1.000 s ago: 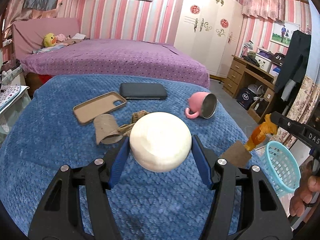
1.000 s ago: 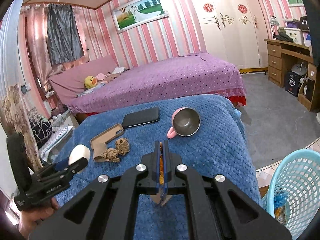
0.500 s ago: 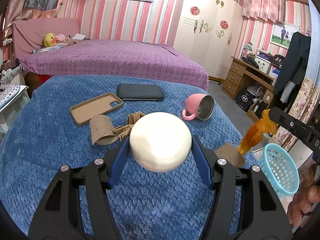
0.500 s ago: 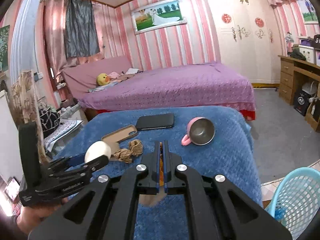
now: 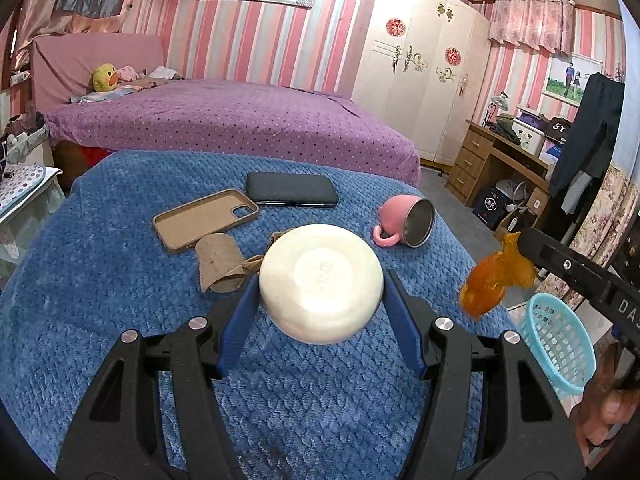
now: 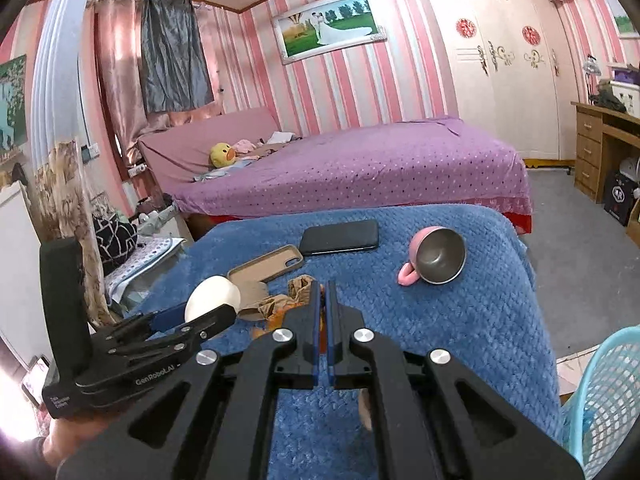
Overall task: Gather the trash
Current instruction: 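Carry the white ball in the left gripper and orange peel in the right toward the wastebasket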
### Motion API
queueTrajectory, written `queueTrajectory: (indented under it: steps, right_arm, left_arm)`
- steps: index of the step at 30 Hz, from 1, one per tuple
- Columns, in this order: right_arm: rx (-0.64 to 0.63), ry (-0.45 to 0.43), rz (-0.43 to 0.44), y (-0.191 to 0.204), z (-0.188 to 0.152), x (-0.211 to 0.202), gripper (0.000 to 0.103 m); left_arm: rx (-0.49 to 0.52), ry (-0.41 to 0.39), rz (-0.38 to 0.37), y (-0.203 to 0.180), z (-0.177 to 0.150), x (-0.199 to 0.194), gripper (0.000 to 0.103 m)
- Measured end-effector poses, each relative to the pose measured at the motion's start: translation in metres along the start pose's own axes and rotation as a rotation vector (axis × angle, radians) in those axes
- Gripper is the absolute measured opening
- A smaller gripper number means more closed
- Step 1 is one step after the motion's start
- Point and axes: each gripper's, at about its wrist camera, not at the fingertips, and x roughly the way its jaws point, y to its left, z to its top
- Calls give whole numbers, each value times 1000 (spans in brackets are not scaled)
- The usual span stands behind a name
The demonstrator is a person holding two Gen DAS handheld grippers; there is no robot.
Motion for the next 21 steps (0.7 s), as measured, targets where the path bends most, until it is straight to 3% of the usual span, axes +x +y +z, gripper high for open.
queueTrajectory:
  steps: [10,16,21]
  right_arm:
    - [9,-26,-80,-22,6,-17,2]
    - [32,-68,-171,-57,14,-50,2]
    - [45,-96,-278,-102,16,-92,2]
  left_arm:
    - [22,-11,-36,-20,1,-3,61]
    - [99,-5,-84,-73,6,1,61]
    - [137,-3,-169,-136,11,7,61]
